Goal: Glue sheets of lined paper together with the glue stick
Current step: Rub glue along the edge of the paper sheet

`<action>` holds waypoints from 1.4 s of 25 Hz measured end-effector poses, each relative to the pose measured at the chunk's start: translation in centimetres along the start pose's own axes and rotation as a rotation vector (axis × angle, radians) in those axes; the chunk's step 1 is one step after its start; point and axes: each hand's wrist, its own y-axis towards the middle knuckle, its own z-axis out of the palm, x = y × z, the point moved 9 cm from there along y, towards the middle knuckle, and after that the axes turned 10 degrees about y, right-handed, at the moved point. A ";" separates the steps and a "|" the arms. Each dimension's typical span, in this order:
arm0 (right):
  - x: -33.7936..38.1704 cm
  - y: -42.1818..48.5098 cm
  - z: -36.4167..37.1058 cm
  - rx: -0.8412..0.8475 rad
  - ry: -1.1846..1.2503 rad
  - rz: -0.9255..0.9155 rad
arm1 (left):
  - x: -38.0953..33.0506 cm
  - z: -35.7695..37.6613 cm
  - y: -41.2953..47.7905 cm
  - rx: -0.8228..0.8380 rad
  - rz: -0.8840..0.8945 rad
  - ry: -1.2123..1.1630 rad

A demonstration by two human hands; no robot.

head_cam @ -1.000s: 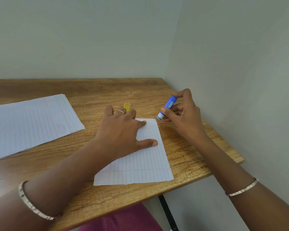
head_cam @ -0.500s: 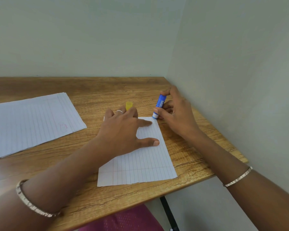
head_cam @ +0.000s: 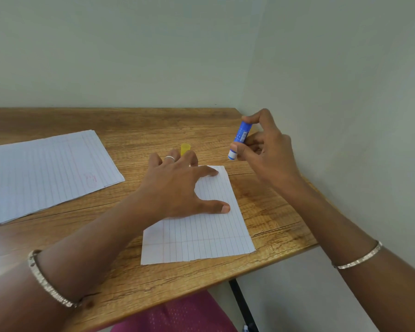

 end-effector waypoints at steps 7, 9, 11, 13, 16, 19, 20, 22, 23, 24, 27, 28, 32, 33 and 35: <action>-0.6 -0.6 3.0 0.149 -0.123 -0.014 | 0.3 0.5 0.3 0.019 -0.017 -0.007; -0.8 -0.4 3.3 0.161 -0.149 -0.020 | 0.3 0.6 0.3 0.026 -0.017 -0.007; -0.9 -0.1 3.5 0.158 -0.162 -0.026 | 0.3 0.6 0.4 0.034 -0.015 -0.012; -1.0 0.1 3.7 0.135 -0.177 -0.025 | 0.3 0.5 0.4 0.036 -0.017 -0.016; -1.2 -0.2 2.8 0.081 -0.114 0.000 | 0.3 0.5 0.3 0.033 -0.024 -0.013; -0.8 -1.2 2.1 0.088 -0.042 0.009 | 0.3 0.5 0.3 0.028 -0.024 -0.017; -0.6 -1.6 2.2 0.107 -0.071 0.000 | 0.3 0.5 0.4 0.027 -0.024 -0.016; -0.5 -1.9 2.6 0.124 -0.128 -0.016 | 0.3 0.4 0.4 0.027 -0.025 -0.008; -0.5 -1.8 2.7 0.122 -0.135 -0.018 | 0.3 0.4 0.4 0.026 -0.026 -0.006; -0.6 -1.6 2.8 0.119 -0.134 -0.019 | 0.3 0.4 0.4 0.025 -0.026 -0.006; -0.8 -1.0 3.0 0.117 -0.136 -0.033 | 0.3 0.5 0.4 0.023 -0.025 -0.009; -0.8 -0.9 3.1 0.115 -0.136 -0.038 | 0.3 0.5 0.5 0.024 -0.025 -0.007; -0.5 -1.1 2.3 0.073 -0.034 -0.012 | 0.4 0.6 0.5 0.025 -0.030 -0.012; -0.3 -1.4 1.9 0.073 -0.001 -0.006 | 0.4 0.6 0.5 0.024 -0.030 -0.014; 0.1 -2.1 1.5 0.083 0.018 -0.014 | 0.3 0.7 0.5 0.020 -0.029 -0.012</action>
